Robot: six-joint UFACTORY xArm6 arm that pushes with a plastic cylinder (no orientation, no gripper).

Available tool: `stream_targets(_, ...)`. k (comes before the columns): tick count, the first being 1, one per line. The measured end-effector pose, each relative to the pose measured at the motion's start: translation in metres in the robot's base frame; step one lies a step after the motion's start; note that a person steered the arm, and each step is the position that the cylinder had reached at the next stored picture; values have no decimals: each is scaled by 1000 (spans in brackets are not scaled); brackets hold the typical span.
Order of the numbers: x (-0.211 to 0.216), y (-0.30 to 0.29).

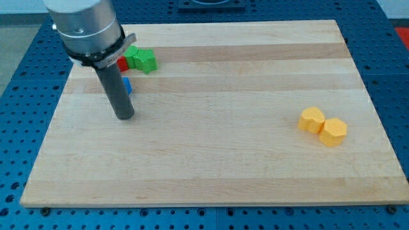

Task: Place yellow heart diagonally to the yellow hexagon

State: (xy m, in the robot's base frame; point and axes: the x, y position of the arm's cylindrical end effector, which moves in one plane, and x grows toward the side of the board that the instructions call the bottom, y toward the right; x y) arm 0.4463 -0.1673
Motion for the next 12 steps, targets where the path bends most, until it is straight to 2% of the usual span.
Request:
stream_targets(1,-18,-1)
stream_targets(3,-19,-1)
stream_targets(4,-42,3)
stream_targets(6,-43,20)
stream_targets(8,-28,201)
stream_targets(11,-38,297)
stream_targets(12,-31,407)
